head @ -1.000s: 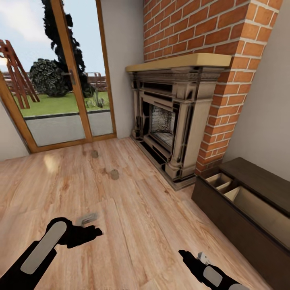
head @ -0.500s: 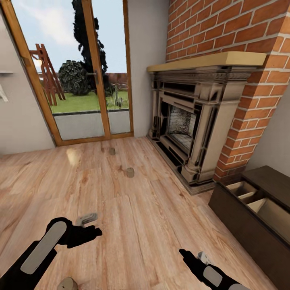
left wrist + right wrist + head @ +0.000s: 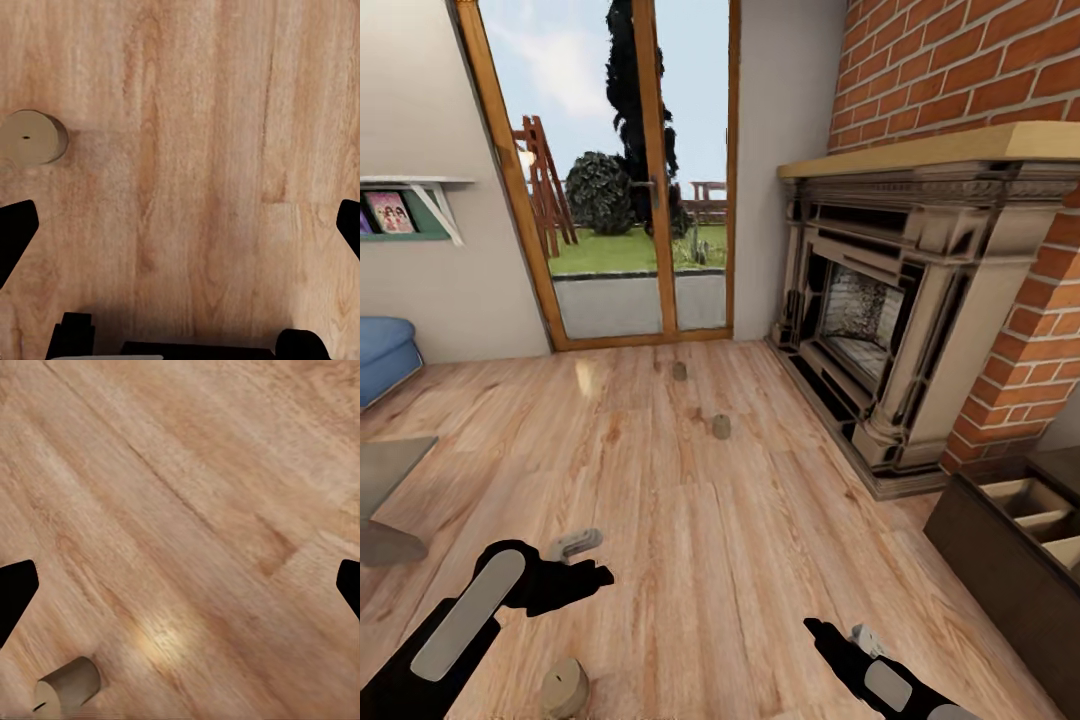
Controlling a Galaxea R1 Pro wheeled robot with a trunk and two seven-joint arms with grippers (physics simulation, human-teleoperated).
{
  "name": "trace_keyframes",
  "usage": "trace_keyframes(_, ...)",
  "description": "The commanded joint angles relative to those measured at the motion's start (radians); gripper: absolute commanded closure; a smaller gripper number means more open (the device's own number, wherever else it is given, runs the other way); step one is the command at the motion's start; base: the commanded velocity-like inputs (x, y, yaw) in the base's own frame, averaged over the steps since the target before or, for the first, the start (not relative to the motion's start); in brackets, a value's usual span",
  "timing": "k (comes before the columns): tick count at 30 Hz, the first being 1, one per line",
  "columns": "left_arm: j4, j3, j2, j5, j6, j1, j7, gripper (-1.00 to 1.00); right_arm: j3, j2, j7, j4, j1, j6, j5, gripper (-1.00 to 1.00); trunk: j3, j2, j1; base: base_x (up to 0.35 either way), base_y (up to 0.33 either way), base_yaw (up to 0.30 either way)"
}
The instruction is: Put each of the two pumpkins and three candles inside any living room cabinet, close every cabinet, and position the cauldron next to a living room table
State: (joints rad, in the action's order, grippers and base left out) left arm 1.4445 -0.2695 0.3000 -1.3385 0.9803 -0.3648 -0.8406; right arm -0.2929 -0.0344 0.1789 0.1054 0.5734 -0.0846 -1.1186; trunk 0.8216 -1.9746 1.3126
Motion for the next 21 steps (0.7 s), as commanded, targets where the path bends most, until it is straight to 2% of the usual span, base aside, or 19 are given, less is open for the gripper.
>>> trace_keyframes(1,0.0,-0.002,0.001,-0.009,0.0,-0.001,-0.01,-1.0,-0.008,-0.001,0.002,0.0,0.0,-0.003,-0.01,-1.0,0.001,0.0,0.0,0.0,0.0,0.291)
trace_keyframes(13,0.003,-0.001,0.007,-0.01,0.001,-0.002,-0.005,-1.0,-0.008,-0.001,0.004,0.001,0.0,-0.002,-0.01,-1.0,0.001,0.0,0.0,0.014,0.0,0.284)
trace_keyframes(17,0.003,-0.001,0.008,-0.01,0.001,-0.001,-0.005,-1.0,-0.007,-0.001,0.004,0.001,0.0,-0.002,-0.01,-1.0,0.001,0.0,0.0,0.178,0.0,0.185)
trace_keyframes(21,0.003,-0.001,0.008,-0.009,0.001,-0.001,-0.007,-1.0,-0.007,-0.001,0.004,0.0,0.0,-0.003,-0.01,-1.0,0.001,0.0,0.0,0.289,0.005,0.034)
